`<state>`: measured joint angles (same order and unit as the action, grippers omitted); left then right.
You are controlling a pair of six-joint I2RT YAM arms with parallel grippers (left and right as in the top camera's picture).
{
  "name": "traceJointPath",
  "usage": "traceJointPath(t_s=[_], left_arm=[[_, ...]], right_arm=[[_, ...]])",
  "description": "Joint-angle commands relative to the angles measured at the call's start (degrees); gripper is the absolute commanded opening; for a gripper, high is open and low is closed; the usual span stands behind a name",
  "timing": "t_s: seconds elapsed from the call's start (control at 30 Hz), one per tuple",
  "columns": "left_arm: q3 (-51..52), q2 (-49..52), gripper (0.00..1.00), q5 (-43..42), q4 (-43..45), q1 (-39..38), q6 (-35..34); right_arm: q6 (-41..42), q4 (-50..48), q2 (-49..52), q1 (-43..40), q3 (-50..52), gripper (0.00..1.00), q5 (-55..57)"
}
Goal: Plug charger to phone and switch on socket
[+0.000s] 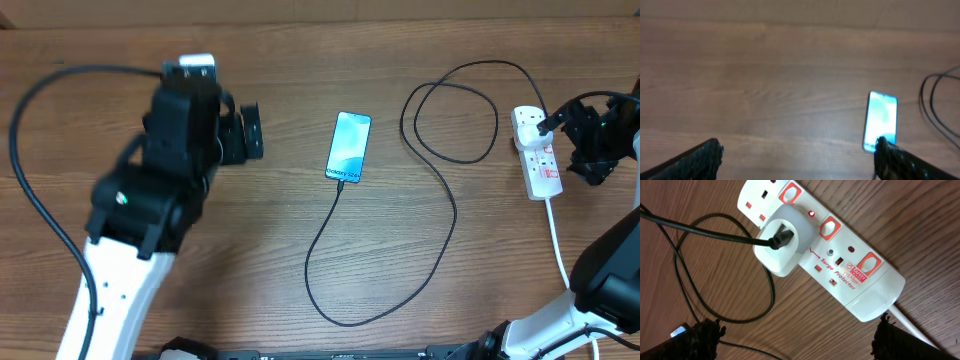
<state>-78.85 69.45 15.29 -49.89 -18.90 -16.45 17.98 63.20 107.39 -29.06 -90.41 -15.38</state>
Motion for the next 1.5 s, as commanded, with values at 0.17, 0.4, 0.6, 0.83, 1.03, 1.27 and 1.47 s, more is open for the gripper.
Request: traceJointPath(t_s=[0.17,0.4,0.6,0.83,1.03,1.27,1.47], left_arm=[[23.50,-17.84,1.00,1.81,18.75,0.11,2.80],[35.56,-27.78,1.00,3.37,34.51,0.13,2.78],[47.06,-33.73,1.00,4.66,54.12,0.13,2.78],[61.66,-38.60,1.00,5.62,79.01,0.13,2.80],[69.13,-45.48,1.00,9.38,84.56,0.11,2.78],[76.19,-56.70,1.00,11.96,84.41,0.13,2.78],[78.58,-64.83,1.00,12.15,77.18,0.11,2.69]], right_arm=[[-0.20,-0.09,-2.27,0.11,0.26,1.00,0.35],[-0.20,-0.09,-2.27,0.11,0.26,1.00,0.35],[-0.20,-0.09,-2.27,0.11,0.26,1.00,0.35],[-0.20,-0.09,-2.27,0.11,0.26,1.00,0.35],[-0.20,-0.09,-2.27,0.11,0.26,1.00,0.35],[-0.20,-0.09,-2.27,0.11,0.26,1.00,0.35],[-0.20,-0.09,-2.27,0.11,0.26,1.00,0.35]])
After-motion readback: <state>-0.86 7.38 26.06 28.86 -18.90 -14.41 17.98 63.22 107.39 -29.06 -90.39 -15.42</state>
